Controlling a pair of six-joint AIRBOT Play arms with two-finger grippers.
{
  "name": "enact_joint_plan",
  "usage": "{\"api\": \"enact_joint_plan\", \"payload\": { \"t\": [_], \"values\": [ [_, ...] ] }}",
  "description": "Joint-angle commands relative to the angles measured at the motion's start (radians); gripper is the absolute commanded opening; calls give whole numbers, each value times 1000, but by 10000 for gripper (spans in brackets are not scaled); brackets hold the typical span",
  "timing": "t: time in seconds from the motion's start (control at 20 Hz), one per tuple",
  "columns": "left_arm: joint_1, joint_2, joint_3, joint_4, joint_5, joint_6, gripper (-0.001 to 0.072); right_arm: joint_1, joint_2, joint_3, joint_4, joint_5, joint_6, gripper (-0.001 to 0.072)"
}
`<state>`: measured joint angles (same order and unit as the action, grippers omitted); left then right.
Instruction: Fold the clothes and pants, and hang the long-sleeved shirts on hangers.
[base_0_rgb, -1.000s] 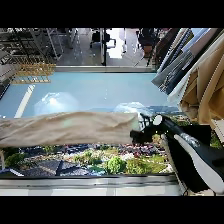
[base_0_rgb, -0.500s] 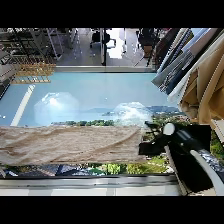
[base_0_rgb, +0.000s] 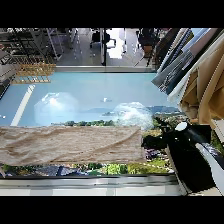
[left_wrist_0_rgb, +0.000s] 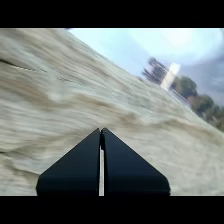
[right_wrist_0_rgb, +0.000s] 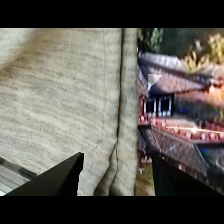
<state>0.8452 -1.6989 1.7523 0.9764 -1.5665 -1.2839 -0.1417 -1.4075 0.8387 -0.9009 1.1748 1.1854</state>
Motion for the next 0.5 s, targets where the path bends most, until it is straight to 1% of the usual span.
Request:
{"api": "enact_joint_plan", "payload": {
  "t": [0.0, 0.1, 0.15, 0.2, 0.25, 0.3, 0.35, 0.4, 0.45],
  "values": [
    [-112, 68, -78, -12, -37, 28, 9, -11, -100, 0, 113, -41, -114, 493],
    [-175, 109, -148, -12, -29, 36, 9, 1, -140, 0, 173, -47, -157, 488],
    [-209, 131, -188, -13, -18, 36, 9, 20, -157, 1, 179, -50, -176, 458],
    [-240, 153, -228, -12, 0, 37, 9, 44, -167, 1, 179, -51, -201, 358],
    [-275, 177, -273, -13, 19, 49, 9, 63, -169, 2, 167, -58, -213, 203],
    [-309, 200, -317, -12, 30, 58, 9, 70, -167, 12, 142, -52, -210, 13],
    [-345, 224, -367, -13, 40, 63, 9, 68, -156, 24, 105, -40, -201, 14],
    [-379, 246, -417, -12, 47, 79, 9, 60, -130, 40, 30, -34, -159, 13],
    [-417, 266, -473, -12, 56, 98, 9, 58, -89, 59, -85, -42, -82, 12]
  ]
}}
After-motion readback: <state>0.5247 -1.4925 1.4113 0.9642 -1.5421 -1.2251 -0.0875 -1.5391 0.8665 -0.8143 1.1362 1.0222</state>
